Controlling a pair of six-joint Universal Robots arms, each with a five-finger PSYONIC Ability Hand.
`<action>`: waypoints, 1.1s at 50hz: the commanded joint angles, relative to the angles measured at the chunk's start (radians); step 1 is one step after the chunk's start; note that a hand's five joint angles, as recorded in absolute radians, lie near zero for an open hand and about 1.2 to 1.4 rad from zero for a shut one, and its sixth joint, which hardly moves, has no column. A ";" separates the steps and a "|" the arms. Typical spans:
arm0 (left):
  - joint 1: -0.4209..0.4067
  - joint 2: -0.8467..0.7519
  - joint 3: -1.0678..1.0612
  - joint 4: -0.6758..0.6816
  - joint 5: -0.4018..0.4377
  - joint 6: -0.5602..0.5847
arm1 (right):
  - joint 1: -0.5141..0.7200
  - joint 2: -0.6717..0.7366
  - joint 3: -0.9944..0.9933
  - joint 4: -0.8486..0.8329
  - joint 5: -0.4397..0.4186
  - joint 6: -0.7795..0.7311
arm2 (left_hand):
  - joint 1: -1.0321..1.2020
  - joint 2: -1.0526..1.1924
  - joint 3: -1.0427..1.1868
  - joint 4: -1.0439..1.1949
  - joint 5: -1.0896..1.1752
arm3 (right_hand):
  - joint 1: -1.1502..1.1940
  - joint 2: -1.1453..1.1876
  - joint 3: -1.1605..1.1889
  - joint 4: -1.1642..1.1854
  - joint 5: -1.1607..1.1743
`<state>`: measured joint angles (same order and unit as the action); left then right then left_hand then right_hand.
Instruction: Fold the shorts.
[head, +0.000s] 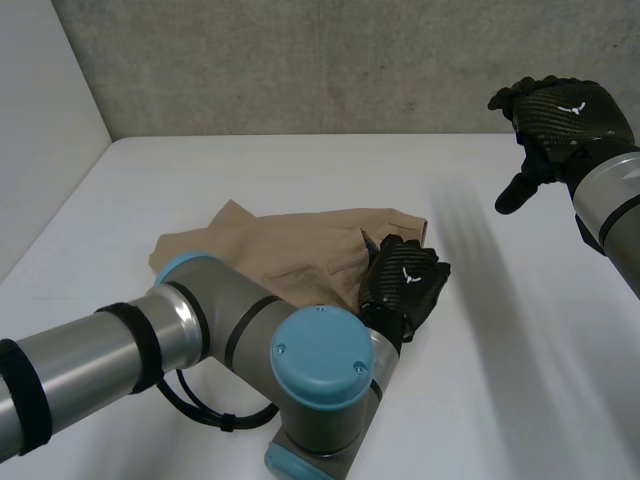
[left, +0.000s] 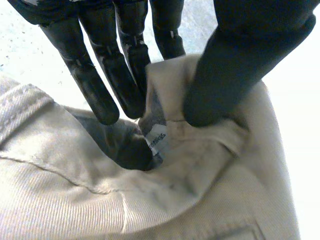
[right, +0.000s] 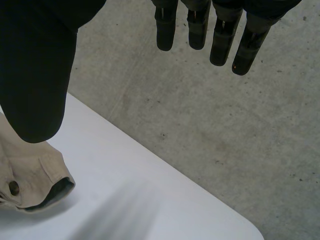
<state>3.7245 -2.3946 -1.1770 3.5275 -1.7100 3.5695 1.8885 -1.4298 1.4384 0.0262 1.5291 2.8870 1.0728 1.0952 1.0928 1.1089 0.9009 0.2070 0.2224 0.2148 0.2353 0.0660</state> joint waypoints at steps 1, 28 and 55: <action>-0.002 0.018 -0.004 -0.001 0.003 -0.024 | -0.005 0.000 -0.001 -0.003 0.002 -0.002 | -0.865 -0.888 -0.885 -0.901 -0.868 | -0.032 -0.048 -0.040 -0.061 -0.066; 0.322 0.552 -0.104 -0.229 0.112 -0.337 | -0.080 -0.009 -0.061 0.030 0.006 -0.023 | -0.871 -0.893 -0.891 -0.907 -0.874 | -0.032 -0.048 -0.040 -0.061 -0.066; 0.707 0.457 -0.392 -0.429 0.118 -0.290 | 0.365 0.414 -0.271 0.072 -0.086 -0.026 | -0.645 -0.668 -0.665 -0.681 -0.648 | -0.032 -0.048 -0.040 -0.061 -0.066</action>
<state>4.3964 -1.9314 -1.4761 3.0716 -1.6012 3.2445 2.2056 -1.1663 1.2758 0.1131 1.3838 2.8642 0.2288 0.2424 0.2374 0.2283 0.0609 0.2070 0.2224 0.2148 0.2353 0.0660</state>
